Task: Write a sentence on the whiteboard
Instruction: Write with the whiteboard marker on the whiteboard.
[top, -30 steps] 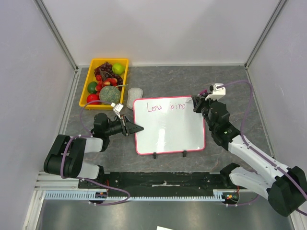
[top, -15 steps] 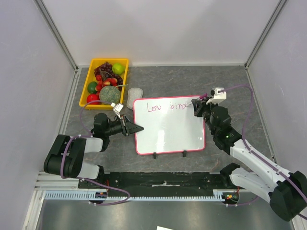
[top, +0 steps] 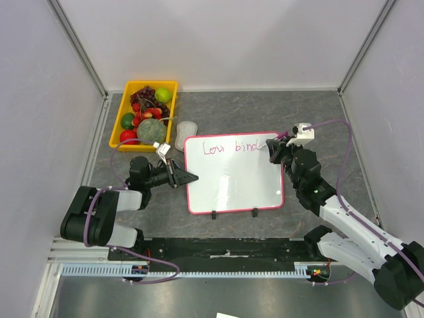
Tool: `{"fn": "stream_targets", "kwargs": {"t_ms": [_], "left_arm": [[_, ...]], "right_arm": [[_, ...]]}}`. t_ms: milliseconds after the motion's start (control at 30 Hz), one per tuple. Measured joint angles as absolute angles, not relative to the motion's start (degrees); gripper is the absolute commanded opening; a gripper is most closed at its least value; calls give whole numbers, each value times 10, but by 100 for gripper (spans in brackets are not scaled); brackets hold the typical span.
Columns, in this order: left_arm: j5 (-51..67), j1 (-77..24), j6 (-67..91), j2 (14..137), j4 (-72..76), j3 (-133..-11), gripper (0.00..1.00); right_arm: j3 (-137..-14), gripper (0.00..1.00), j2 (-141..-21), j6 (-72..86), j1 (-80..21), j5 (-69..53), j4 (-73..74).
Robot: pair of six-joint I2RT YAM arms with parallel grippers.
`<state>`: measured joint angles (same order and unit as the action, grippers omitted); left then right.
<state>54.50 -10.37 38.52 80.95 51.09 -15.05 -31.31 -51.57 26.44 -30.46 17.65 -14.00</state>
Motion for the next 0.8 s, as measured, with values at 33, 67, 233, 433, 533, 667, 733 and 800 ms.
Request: {"fn": "stream_targets", "kwargs": {"t_ms": [33,67,233,433,533,667,733,800], "left_arm": [[545,-104,385,809,511,-150,2],[545,-104,385,809,511,-150,2],[545,-104,385,809,511,-150,2],[545,-104,385,809,511,-150,2],[545,-104,385,809,511,-150,2],[545,-104,385,809,511,-150,2],[545,-104,385,809,511,-150,2],[545,-104,385,809,511,-150,2]], "right_arm": [[-313,0,-515,264,-305,177,-139],[-313,0,-515,264,-305,177,-138],[-317,0,-512,266,-305,177,-128],[-339,0,-513,266,-305,185,-119],[-348,0,-514,264,-303,193,-120],[-353,0,-524,264,-302,199,-122],[-353,0,-531,263,-302,202,-122],[-353,0,-537,263,-301,205,-121]]}}
